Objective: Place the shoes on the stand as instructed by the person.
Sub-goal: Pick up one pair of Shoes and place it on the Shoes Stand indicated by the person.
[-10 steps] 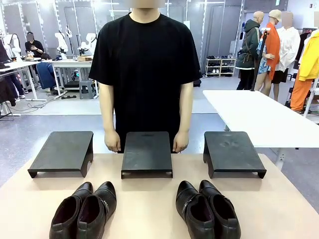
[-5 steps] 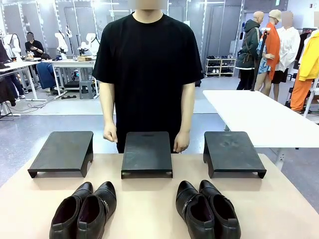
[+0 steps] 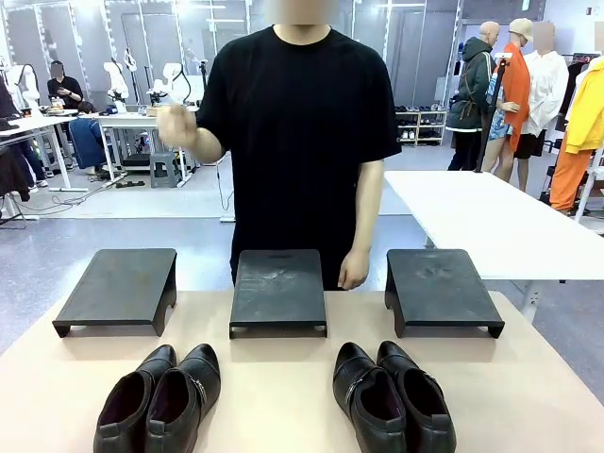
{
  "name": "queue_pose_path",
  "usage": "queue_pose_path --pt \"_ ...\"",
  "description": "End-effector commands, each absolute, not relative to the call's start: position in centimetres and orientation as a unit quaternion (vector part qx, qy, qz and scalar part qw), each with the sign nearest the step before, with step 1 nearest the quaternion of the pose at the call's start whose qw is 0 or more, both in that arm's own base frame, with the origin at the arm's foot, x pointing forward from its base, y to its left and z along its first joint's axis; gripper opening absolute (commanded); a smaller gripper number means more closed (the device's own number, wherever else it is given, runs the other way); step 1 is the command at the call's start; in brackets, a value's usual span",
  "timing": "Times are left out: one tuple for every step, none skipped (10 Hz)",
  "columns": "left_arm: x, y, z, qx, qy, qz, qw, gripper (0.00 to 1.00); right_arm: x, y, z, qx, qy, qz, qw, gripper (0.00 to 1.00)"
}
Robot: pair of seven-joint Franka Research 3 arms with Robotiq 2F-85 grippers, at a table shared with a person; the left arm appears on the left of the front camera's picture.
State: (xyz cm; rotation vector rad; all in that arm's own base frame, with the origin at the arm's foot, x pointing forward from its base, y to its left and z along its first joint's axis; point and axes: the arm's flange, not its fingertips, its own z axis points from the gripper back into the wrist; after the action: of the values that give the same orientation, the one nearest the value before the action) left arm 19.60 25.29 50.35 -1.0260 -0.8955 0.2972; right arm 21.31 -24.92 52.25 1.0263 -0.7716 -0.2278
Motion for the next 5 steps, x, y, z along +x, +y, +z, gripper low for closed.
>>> queue_pose_path --pt "19.57 25.3 50.46 -0.478 -0.417 0.13 0.763 1.0 21.18 -24.98 52.31 0.481 -0.362 -0.1 0.792 1.0" --pt "19.57 25.3 50.46 -0.478 -0.417 0.13 0.763 1.0 21.18 -24.98 52.31 0.481 -0.362 -0.1 0.792 1.0" --pt "19.57 25.3 50.46 -0.478 -0.417 0.13 0.763 1.0 21.18 -24.98 52.31 0.481 -0.362 -0.1 0.792 1.0" --pt "19.57 25.3 50.46 -0.478 -0.417 0.13 0.763 1.0 21.18 -24.98 52.31 0.481 -0.362 -0.1 0.792 1.0" --pt "19.57 25.3 50.46 -0.478 -0.417 0.13 0.763 1.0 21.18 -24.98 52.31 0.481 -0.362 -0.1 0.792 1.0"
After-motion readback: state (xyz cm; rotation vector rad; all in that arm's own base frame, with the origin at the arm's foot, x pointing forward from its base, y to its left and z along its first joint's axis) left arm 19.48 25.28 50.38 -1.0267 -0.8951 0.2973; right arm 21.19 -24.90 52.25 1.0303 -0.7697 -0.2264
